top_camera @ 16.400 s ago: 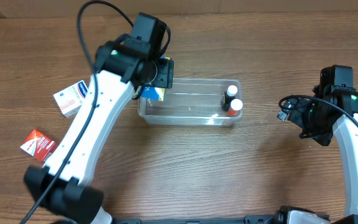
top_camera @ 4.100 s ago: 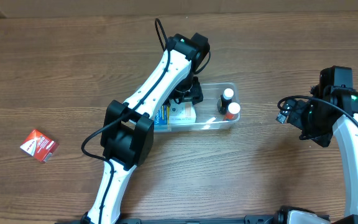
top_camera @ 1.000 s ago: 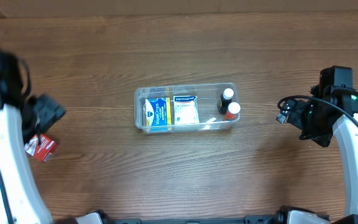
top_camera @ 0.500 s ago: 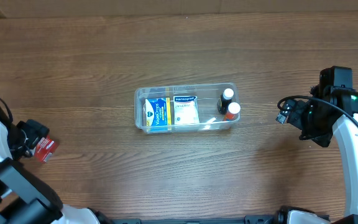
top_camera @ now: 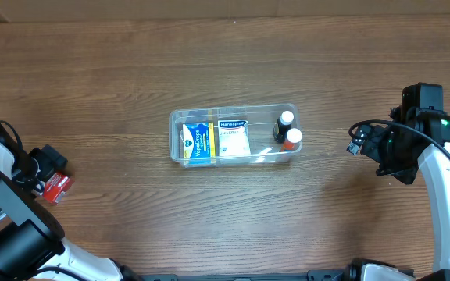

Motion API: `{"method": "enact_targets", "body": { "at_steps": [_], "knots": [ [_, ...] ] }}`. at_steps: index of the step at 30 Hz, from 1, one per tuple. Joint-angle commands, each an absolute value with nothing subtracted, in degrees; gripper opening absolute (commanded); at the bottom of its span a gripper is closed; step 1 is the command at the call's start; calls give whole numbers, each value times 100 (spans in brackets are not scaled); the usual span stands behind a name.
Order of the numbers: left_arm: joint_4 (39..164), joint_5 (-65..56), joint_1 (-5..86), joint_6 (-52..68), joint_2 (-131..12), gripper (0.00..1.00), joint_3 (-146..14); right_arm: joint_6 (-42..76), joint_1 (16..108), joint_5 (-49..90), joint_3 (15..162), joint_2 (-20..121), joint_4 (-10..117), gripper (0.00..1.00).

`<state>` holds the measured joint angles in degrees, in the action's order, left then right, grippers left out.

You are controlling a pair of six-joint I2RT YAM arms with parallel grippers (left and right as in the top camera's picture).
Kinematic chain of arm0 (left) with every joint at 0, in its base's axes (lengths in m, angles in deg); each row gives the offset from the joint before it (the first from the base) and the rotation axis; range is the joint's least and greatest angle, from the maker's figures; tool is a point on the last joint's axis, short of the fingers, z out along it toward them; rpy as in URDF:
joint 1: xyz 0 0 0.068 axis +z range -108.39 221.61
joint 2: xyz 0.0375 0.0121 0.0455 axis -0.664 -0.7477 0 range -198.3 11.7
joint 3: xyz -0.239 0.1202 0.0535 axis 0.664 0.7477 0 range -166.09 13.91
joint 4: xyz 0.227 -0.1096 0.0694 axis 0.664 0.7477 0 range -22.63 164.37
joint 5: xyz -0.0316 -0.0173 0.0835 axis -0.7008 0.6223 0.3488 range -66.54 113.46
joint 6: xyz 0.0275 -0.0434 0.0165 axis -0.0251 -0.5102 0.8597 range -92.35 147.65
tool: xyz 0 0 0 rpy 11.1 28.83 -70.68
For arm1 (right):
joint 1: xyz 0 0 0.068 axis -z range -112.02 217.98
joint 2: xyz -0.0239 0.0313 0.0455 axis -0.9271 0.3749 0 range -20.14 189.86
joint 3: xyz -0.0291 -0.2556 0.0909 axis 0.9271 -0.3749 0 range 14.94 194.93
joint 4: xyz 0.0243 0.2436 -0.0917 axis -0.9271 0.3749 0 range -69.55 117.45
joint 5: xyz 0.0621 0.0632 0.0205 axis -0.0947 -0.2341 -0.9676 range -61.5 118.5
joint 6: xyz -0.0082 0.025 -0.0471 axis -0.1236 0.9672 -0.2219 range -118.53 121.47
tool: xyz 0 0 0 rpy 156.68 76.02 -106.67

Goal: Pack container
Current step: 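Grasp the red-and-white box with the left gripper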

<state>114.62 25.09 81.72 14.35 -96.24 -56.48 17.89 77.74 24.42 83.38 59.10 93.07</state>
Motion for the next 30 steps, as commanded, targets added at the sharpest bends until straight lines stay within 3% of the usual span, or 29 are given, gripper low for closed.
{"method": "enact_targets", "body": {
  "at_steps": [1, 12, 21, 24, 30],
  "knots": [
    [11346, 2385, 8153, 1525, -9679, 100, -5620, 1772, 7803, 2431, 8340, 5829, 9272, 100],
    [11057, 2059, 8144, 1525, -9771, 99, -5301, 1774, 7803, 2431, 8340, 5829, 9276, 100],
    [11265, 2048, 8144, 1521, -9768, 43, -5340, 1772, 7803, 2434, 8340, 5829, 9294, 100],
    [11608, 1663, 8131, 1435, -9755, 38, -5685, 1772, 7803, 2434, 8340, 5829, 9287, 100],
    [12646, 1596, 7569, 1442, -9333, 38, -6765, 1774, 7803, 2431, 8340, 5829, 9274, 100]
  ]
}}
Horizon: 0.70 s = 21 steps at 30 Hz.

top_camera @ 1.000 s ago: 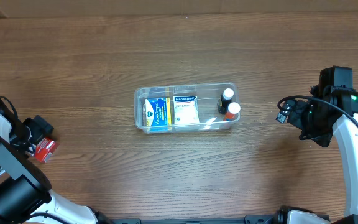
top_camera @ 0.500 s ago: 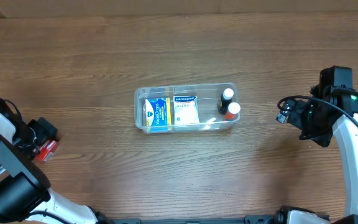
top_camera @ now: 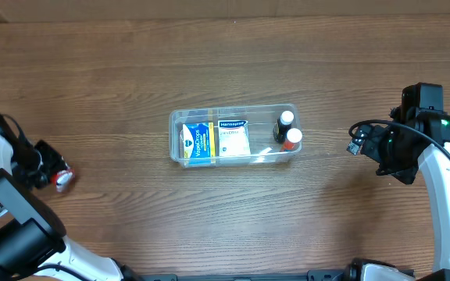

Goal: Pack container
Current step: 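Grasp the red-and-white box with the left gripper, then carry the red box over the container's right side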

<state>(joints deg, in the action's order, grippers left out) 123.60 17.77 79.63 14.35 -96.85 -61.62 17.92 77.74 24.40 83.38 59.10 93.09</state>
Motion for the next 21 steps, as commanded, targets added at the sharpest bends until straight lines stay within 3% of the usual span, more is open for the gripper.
{"method": "enact_targets", "body": {
  "at_steps": [1, 7, 12, 21],
  "knots": [
    [12821, 1596, 7370, 1444, -9161, 39, -6962, 1774, 7803, 2431, 8340, 5829, 9274, 100],
    [13595, 1591, 6000, 1381, -8284, 39, -7814, 1776, 7803, 2429, 8340, 5829, 9276, 100],
    [13844, 1591, 4262, 904, -7908, 39, -8201, 1776, 7803, 2429, 8340, 5829, 9281, 100],
    [12883, 1657, 2000, -420, -8026, 38, -8203, 1778, 7803, 2427, 8340, 5829, 9294, 100]
  ]
}}
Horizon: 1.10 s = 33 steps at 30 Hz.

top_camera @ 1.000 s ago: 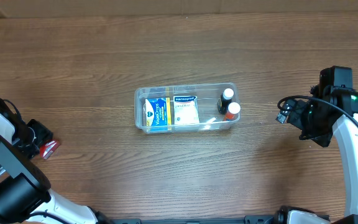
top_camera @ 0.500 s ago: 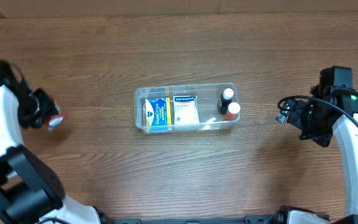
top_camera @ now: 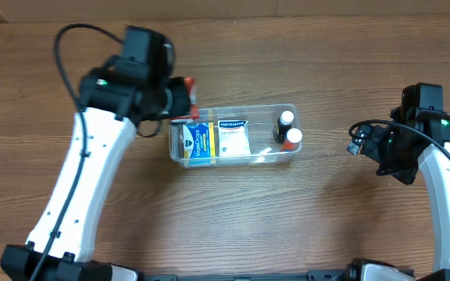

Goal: Pack container
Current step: 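Carry the red box over the container's right side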

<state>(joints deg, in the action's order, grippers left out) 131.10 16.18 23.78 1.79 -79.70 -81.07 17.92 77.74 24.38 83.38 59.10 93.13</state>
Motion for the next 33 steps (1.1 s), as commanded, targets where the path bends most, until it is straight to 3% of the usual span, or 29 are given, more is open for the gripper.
{"method": "enact_targets", "body": {
  "at_steps": [1, 11, 19, 28, 33],
  "knots": [
    [12736, 1655, 1845, -591, -8112, 38, -8203, 1778, 7803, 2427, 8340, 5829, 9296, 100],
    [12080, 1593, 818, -962, -9362, 22, -8579, 1778, 7803, 2368, 8340, 5829, 9294, 100],
    [12109, 1659, 479, -831, -9952, 23, -8835, 1776, 7803, 2368, 8340, 5829, 9296, 100],
    [12144, 1659, 402, -812, -10651, 27, -8835, 1776, 7803, 2368, 8340, 5829, 9305, 100],
    [12172, 1655, 402, -812, -10759, 42, -8835, 1776, 7803, 2368, 8340, 5829, 9318, 100]
  ]
}}
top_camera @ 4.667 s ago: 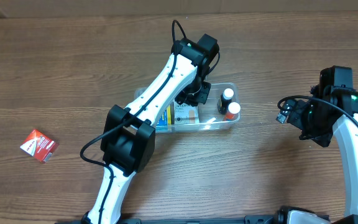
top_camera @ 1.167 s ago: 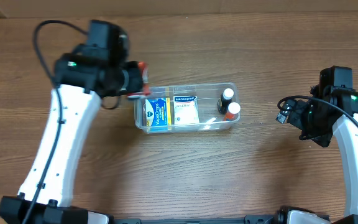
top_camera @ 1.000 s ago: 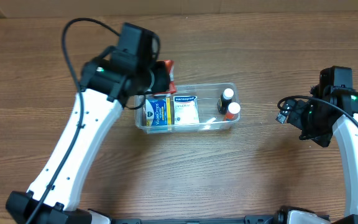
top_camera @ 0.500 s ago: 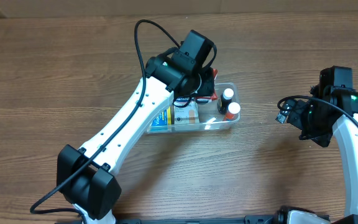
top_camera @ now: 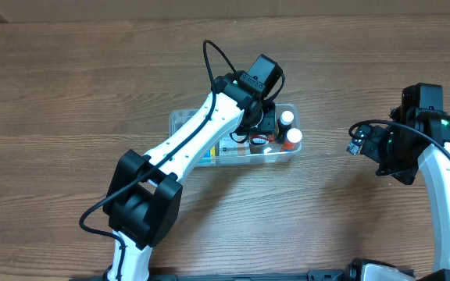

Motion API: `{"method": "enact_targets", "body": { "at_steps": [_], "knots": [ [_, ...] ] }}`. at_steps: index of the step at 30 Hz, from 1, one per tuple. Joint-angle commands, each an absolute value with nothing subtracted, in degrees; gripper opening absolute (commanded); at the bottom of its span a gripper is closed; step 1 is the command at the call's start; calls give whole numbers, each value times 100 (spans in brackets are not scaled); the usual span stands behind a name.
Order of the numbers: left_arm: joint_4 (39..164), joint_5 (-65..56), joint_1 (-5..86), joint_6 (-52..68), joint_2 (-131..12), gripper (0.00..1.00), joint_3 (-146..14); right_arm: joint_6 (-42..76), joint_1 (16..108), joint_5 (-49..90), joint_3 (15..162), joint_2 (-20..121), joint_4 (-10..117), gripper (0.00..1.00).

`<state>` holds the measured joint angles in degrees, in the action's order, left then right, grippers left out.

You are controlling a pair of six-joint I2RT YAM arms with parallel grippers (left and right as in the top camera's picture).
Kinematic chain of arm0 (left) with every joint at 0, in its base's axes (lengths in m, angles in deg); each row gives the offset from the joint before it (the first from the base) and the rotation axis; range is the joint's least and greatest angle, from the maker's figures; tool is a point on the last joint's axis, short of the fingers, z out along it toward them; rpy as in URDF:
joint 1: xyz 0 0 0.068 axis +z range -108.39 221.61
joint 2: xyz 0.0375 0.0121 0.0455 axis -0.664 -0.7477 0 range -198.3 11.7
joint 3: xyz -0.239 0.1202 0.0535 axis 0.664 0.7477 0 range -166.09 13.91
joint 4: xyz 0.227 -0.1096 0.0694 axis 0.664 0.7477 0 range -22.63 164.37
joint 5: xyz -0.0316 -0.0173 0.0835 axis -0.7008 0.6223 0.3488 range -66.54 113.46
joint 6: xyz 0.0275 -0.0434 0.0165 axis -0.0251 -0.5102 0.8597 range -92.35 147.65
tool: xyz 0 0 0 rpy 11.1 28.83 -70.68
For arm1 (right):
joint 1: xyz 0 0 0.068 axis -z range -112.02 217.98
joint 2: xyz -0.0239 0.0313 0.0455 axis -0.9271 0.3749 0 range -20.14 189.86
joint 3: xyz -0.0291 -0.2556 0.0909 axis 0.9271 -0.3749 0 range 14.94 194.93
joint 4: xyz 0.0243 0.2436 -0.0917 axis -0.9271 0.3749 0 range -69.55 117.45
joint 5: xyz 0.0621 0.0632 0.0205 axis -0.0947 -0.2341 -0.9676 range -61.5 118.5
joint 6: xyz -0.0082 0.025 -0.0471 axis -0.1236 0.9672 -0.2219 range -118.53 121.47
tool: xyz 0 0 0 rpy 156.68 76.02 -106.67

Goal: Pack container

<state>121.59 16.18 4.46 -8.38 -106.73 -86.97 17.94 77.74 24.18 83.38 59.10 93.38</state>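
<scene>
A clear plastic container [top_camera: 180, 123] lies in the middle of the table. It holds a blue-and-yellow box, mostly under my left arm, a white packet [top_camera: 233, 147] and two small bottles with white caps [top_camera: 287, 117] at its right end. My left gripper [top_camera: 259, 137] reaches down into the container just left of the bottles. It is shut on a small red-and-white item [top_camera: 258, 142] that shows at its tip. My right gripper [top_camera: 355, 146] hangs over bare table to the right of the container, too small to read.
The wooden table [top_camera: 69, 94] runs across the whole view. My left arm [top_camera: 201, 140] crosses diagonally over the left half of the container. The right arm [top_camera: 444, 179] stands along the right edge.
My left gripper, with the red item, has moved from above the container's back left corner to down inside it, beside the bottles. The right arm has not moved.
My left gripper was at the far left edge of the table on a small red item. Then it held the item there, slightly shifted. Later it carried the item over the container's back left corner, and now holds it inside near the bottles.
</scene>
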Motion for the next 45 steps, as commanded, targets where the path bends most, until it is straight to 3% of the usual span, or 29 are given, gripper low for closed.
{"method": "enact_targets", "body": {
  "at_steps": [1, 5, 11, 17, 21, 25, 28, 33, 37, 39, 45],
  "knots": [
    [12183, 1657, 402, -807, -10759, 48, -8835, 1776, 7803, 2368, 8340, 5829, 9318, 100],
    [12196, 1655, 407, -670, -10759, 70, -8835, 1776, 7803, 2368, 8340, 5829, 9316, 100],
    [12196, 1657, 413, -506, -10756, 74, -8835, 1774, 7803, 2368, 8340, 5829, 9316, 100],
    [12253, 1663, 420, -340, -10741, 68, -8839, 1774, 7803, 2370, 8340, 5829, 9316, 100],
    [12904, 2520, 448, -147, -10400, 68, -9316, 1774, 7803, 2370, 8340, 5829, 9298, 100],
    [14076, 3989, 579, 133, -9639, 84, -10363, 1772, 7803, 2370, 8340, 5829, 9294, 100],
    [14882, 4251, 1104, 122, -9027, 100, -10680, 1770, 7803, 2366, 8340, 5829, 9283, 100],
    [15805, 3930, 2907, -180, -8601, 100, -10677, 1494, 7562, 2285, 8788, 5829, 9250, 100],
    [15586, 3220, 4131, 231, -8673, 100, -10522, 1444, 6970, 2611, 9658, 5829, 8865, 100],
    [15320, 2828, 4651, 377, -8719, 100, -10302, 1247, 6638, 2650, 9866, 5829, 8076, 100],
    [14823, 2876, 5032, 692, -8730, 100, -9580, 1101, 6419, 2650, 9864, 5923, 6859, 100]
  ]
}}
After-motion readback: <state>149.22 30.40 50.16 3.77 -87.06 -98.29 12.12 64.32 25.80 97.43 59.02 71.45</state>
